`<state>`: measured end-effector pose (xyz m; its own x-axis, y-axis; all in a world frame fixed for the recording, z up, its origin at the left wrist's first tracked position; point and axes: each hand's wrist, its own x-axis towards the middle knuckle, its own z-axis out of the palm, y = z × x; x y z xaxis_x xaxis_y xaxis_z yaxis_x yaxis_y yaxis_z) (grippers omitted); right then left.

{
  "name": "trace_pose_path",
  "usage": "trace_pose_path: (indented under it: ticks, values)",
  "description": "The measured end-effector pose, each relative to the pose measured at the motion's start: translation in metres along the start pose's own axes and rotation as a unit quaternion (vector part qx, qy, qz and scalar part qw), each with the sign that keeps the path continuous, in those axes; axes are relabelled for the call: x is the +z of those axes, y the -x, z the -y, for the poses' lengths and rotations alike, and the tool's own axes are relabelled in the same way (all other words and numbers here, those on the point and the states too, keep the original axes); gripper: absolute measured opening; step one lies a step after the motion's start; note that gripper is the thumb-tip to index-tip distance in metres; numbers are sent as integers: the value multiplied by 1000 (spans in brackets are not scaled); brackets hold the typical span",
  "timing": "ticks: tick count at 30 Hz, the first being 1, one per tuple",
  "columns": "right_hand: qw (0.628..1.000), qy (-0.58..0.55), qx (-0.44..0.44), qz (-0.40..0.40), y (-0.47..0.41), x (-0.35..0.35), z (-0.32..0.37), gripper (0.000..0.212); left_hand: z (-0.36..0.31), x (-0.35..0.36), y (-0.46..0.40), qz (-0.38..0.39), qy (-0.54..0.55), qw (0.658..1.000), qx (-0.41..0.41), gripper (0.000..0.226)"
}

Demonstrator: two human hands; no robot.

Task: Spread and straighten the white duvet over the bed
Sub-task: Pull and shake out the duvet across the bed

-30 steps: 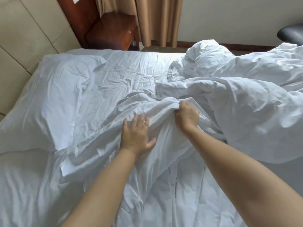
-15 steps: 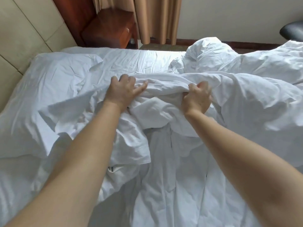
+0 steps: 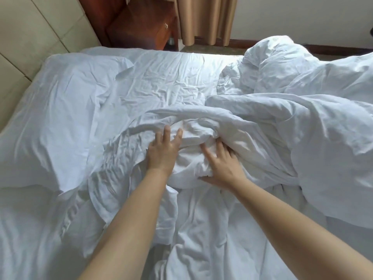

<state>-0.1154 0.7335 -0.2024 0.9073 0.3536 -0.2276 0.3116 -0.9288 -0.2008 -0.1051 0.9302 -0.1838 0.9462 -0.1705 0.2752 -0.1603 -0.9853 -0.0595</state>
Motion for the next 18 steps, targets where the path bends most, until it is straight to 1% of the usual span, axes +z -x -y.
trace_pose_path:
  ticks: [2, 3, 5, 6, 7, 9, 10, 11, 13, 14, 15, 16, 18]
  values:
    - [993, -20, 63, -100, -21, -18, 4, 82, -3, 1, 10, -1, 73, 997, 19, 50]
    - [985, -42, 104, -131, -34, -29, 5, 69, -2, 3, 15, -9, 82, 995, 50, 57]
    - [971, -92, 172, -141, -60, -46, 4, 49, 7, 3, 19, -14, 32, 991, 132, 69]
    - [966, -104, 196, -130, -69, -49, 3, 45, 15, 3, 17, -15, -8, 986, 163, 67]
    - [965, -105, 212, -115, -75, -49, 1, 45, 24, 4, 14, -17, -52, 983, 175, 61]
    - [967, -98, 218, -92, -76, -39, 2, 49, 39, 8, 5, -35, -133, 975, 173, 54]
    - [968, -93, 215, -89, -75, -31, 3, 52, 45, 10, 1, -24, -164, 970, 176, 53]
    - [970, -87, 211, -89, -73, -24, 3, 54, 49, 13, -3, -17, -189, 965, 179, 51]
    - [974, -71, 199, -78, -71, -10, 1, 59, 48, 22, 0, 12, -201, 964, 175, 50]
    - [977, -60, 192, -68, -70, -3, -1, 61, 43, 26, 5, 39, -198, 964, 174, 51]
    - [980, -49, 185, -57, -69, 4, -4, 64, 36, 32, 11, 90, -188, 964, 168, 55]
    - [982, -38, 176, -48, -67, 12, -6, 66, 29, 39, 19, 146, -170, 963, 148, 63]
    - [988, -20, 152, -25, -61, 31, -7, 70, 19, 48, 33, 222, -137, 959, 110, 89]
